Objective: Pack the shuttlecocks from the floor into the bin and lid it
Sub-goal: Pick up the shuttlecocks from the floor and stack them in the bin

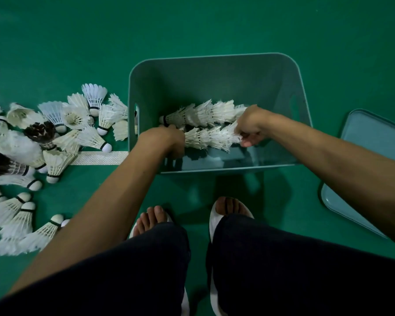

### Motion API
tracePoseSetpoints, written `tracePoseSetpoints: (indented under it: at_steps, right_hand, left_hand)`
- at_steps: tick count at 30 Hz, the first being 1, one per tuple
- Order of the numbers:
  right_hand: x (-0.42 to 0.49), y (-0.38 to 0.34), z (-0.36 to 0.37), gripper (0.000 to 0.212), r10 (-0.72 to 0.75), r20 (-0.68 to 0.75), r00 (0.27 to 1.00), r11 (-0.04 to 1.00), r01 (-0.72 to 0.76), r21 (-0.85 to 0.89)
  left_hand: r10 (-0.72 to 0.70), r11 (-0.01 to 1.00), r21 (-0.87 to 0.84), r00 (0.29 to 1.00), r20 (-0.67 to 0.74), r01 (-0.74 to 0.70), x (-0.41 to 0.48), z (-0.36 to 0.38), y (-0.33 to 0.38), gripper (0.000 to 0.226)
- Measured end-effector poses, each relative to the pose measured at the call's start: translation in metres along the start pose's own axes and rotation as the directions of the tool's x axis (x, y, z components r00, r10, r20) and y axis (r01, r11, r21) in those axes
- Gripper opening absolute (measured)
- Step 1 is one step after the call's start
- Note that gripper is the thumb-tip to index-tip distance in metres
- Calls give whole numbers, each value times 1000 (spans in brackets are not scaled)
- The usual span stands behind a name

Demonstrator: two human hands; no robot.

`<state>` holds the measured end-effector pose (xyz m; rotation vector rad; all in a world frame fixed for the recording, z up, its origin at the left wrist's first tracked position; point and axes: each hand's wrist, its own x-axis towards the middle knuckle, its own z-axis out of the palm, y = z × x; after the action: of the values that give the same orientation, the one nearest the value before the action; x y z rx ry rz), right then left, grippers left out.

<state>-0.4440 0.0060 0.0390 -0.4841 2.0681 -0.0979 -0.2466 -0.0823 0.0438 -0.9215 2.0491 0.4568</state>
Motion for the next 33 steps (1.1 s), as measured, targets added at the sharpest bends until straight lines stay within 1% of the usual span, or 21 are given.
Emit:
tracePoseSetpoints:
  at_steps: [3, 6, 8, 10, 12, 14, 16, 17, 20, 22, 24, 25, 26, 29, 32, 33]
  right_hand:
    - [5, 2, -1, 30, -10, -7, 1000, 999, 10, 43]
    - [1, 1, -3, 27, -22, -41, 999, 999, 24, 42]
    - [-8, -3, -5, 23, -32, -67, 997, 999, 31, -9]
    - [-19, -6, -6, 22, -56, -117, 992, 994, 45, -95]
    - [-30, -9, -10, 19, -115, -191, 975, 981, 81, -177]
    - [-41, -11, -15, 19, -194, -273, 942, 965, 133, -226]
    - [-53, -16, -19, 21, -251, -332, 909, 956, 181, -229]
    - [-60, -19, -21, 20, -274, -348, 897, 953, 205, -223]
    - [-88, -38, -20, 20, -361, -382, 851, 932, 320, -169]
    - [-111, -57, -10, 24, -432, -412, 803, 897, 429, -105]
    - [-134, -77, 8, 25, -511, -442, 738, 834, 550, -46]
    - [-145, -87, 19, 24, -547, -454, 703, 795, 606, -19]
    - [-156, -96, 31, 21, -581, -462, 671, 757, 654, -2]
    - [-185, -119, 73, 13, -670, -469, 576, 653, 757, -3]
    - [-196, -136, 128, 8, -739, -448, 503, 556, 831, 18]
    - [-193, -140, 148, 8, -764, -416, 494, 541, 841, 4]
  left_hand:
    - [-10, 1000, 9, 1000, 16, 10, 0, -1, 2, 66]
    - [39, 999, -2, 999, 9, -39, -2, -4, 4, 54]
    - [60, 997, -50, 998, -23, -61, -5, -6, 4, 48]
    - [72, 993, -91, 996, -58, -77, -7, -7, 3, 43]
    - [85, 986, -131, 989, -122, -101, -13, -10, 1, 39]
    - [109, 973, -174, 969, -221, -149, -26, -16, 0, 39]
    - [124, 952, -222, 929, -348, -210, -45, -26, -3, 39]
    - [131, 940, -237, 898, -420, -248, -56, -30, -5, 40]
    - [130, 888, -270, 765, -631, -373, -91, -39, -19, 42]
    - [57, 846, -318, 666, -744, -428, -108, -37, -34, 35]
    - [-44, 811, -367, 577, -815, -456, -117, -30, -51, 25]
    - [-94, 795, -394, 548, -831, -461, -120, -25, -61, 22]
    - [-145, 777, -430, 534, -833, -460, -121, -18, -71, 21]
    - [-315, 709, -576, 548, -775, -406, -116, 10, -107, 19]
    - [-497, 653, -712, 563, -660, -257, -102, 45, -146, 11]
    - [-545, 620, -759, 586, -600, -200, -96, 57, -157, 8]
